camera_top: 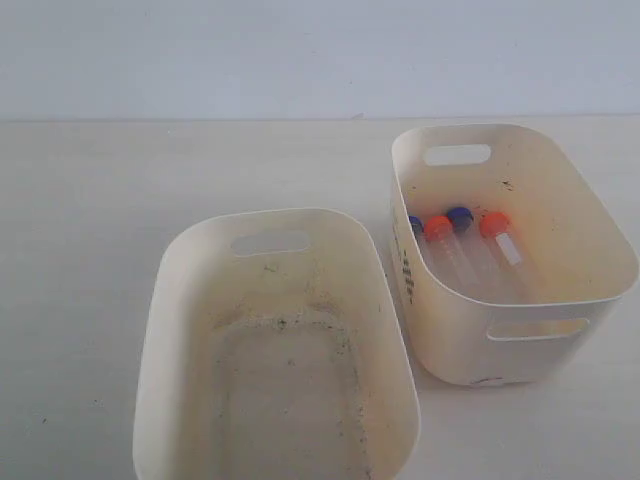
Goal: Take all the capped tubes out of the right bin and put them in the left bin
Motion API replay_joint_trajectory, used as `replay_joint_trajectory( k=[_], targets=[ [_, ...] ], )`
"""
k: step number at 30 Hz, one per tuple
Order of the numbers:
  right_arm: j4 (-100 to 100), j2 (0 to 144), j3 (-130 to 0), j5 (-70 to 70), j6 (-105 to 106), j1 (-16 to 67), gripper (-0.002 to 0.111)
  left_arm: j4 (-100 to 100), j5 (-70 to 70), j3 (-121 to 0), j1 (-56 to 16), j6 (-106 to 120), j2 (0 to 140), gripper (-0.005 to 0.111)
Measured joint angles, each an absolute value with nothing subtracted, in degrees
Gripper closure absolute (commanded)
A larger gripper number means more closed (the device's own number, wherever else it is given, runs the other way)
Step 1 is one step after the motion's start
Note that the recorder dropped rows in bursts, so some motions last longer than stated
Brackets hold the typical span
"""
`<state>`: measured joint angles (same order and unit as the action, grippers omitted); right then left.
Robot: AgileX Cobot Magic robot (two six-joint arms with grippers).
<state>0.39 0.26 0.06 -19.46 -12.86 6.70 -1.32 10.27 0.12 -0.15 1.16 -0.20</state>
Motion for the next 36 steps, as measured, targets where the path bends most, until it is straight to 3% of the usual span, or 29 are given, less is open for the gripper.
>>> replay_joint_trajectory(
  k=[12, 17, 22, 25, 28, 36],
  targets=[
    [0.39, 0.26, 0.06, -10.77, -12.86, 6.7, 0.108, -1.32, 10.27, 0.12, -0.15, 1.16, -0.2, 0.103],
    [0.39, 0.26, 0.06, 6.26, -12.86, 6.7, 0.108, -1.32, 10.27, 0.12, -0.15, 1.16, -0.2, 0.103],
    [0.55, 0.14, 0.06, 32.95, -12.49, 6.7, 0.108, -1.32, 10.27, 0.12, -0.15, 1.16, -0.2, 0.103],
    [3.38, 0.14, -1.62, 37.98, -10.35, 6.7, 0.108, -1.32, 10.27, 0.12, -0.15, 1.16, -0.2, 0.103],
    [9.4, 0.14, -7.1, 30.99, -5.15, 6.7, 0.108, -1.32, 10.27, 0.12, -0.15, 1.16, -0.2, 0.103],
    [15.99, 11.31, -22.29, -11.88, 6.4, 6.7, 0.108, -1.32, 10.27, 0.12, -0.15, 1.16, -0.2, 0.103]
  ],
)
